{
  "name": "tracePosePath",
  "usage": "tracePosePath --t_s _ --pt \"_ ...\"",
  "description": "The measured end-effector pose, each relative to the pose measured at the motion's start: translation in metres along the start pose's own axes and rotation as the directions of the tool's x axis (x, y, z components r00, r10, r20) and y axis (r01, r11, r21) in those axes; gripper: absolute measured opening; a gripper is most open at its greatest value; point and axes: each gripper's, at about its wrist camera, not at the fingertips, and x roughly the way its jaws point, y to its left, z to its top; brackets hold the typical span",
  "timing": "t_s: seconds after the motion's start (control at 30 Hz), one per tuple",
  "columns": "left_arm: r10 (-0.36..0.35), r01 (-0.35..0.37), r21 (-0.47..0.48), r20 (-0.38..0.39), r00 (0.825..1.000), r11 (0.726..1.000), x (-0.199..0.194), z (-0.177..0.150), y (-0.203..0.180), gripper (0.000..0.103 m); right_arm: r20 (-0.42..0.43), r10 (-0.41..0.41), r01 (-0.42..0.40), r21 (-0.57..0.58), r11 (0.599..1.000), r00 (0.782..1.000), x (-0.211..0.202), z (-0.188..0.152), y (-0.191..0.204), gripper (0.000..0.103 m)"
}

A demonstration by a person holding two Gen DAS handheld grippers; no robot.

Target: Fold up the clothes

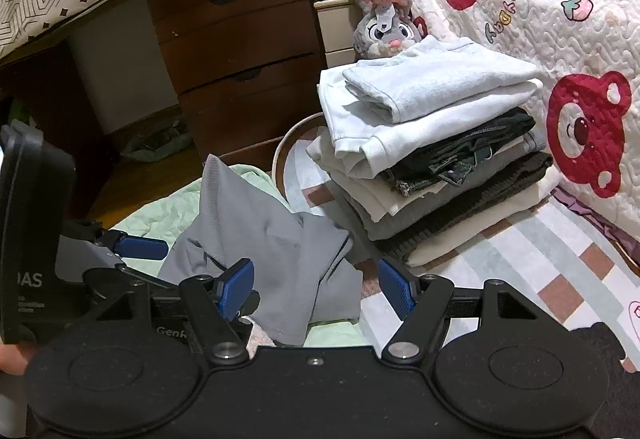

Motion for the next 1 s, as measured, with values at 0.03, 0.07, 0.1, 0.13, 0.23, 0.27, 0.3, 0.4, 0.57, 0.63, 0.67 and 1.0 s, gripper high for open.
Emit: tracePosePath --t_s 0.03,0.07,0.1,0.13,0.23,0.27,0.3,0.4,0.57,0.63,0.67,1.0 --pt "-0.001 0.001 0.001 0.000 1.000 1.000 0.0000 0.0003 -0.0004 0.103 0.001 0.000 0.000 0.001 1.000 1.000 -0.0003 0.0004 -0.0004 0.073" --pt "-0.001 0.001 0.003 0.000 1.000 1.000 0.0001 0.0008 -0.0009 0.103 0.002 0.001 -0.001 0.003 1.000 1.000 -0.0004 0.0005 -0.0009 0.074" --pt "0.000 0.000 0.004 0.000 1.000 1.000 0.0002 0.0015 -0.0016 0.103 0.003 0.002 -0.002 0.005 1.000 1.000 -0.0005 0.0006 -0.0014 0.074" --pt "0.000 0.000 0.004 0.000 1.000 1.000 0.0001 0.0020 -0.0022 0.103 0.004 0.004 -0.004 0.008 1.000 1.000 -0.0006 0.0006 -0.0019 0.074" --pt "-0.004 0.004 0.004 -0.001 1.000 1.000 -0.0005 0.0028 -0.0039 0.103 0.003 0.006 -0.006 0.013 1.000 1.000 -0.0007 0.0007 -0.0035 0.074" --pt "-0.004 0.004 0.005 -0.002 1.000 1.000 -0.0005 0.0029 -0.0042 0.103 0.002 0.006 -0.006 0.015 1.000 1.000 -0.0006 0.0004 -0.0038 0.074" --pt "-0.004 0.004 0.006 -0.003 1.000 1.000 -0.0004 0.0032 -0.0045 0.103 0.002 0.007 -0.007 0.016 1.000 1.000 -0.0007 0.0000 -0.0041 0.074" --pt "-0.005 0.005 0.006 -0.005 1.000 1.000 -0.0005 0.0038 -0.0047 0.103 0.001 0.008 -0.008 0.016 1.000 1.000 -0.0011 -0.0003 -0.0042 0.074" --pt "-0.004 0.004 0.007 -0.006 1.000 1.000 -0.0005 0.0036 -0.0043 0.103 0.001 0.014 -0.014 0.017 1.000 1.000 -0.0015 -0.0002 -0.0043 0.074" --pt "-0.005 0.005 0.005 -0.007 1.000 1.000 -0.0004 0.0030 -0.0042 0.103 0.000 0.016 -0.016 0.018 1.000 1.000 -0.0013 -0.0004 -0.0043 0.074" --pt "-0.007 0.007 0.002 -0.006 1.000 1.000 -0.0002 0.0028 -0.0037 0.103 -0.001 0.016 -0.016 0.018 1.000 1.000 -0.0013 -0.0003 -0.0044 0.074" --pt "-0.013 0.013 -0.003 -0.017 1.000 1.000 0.0054 0.0011 -0.0015 0.103 -0.008 0.024 -0.023 0.027 0.999 1.000 0.0020 -0.0016 -0.0041 0.074"
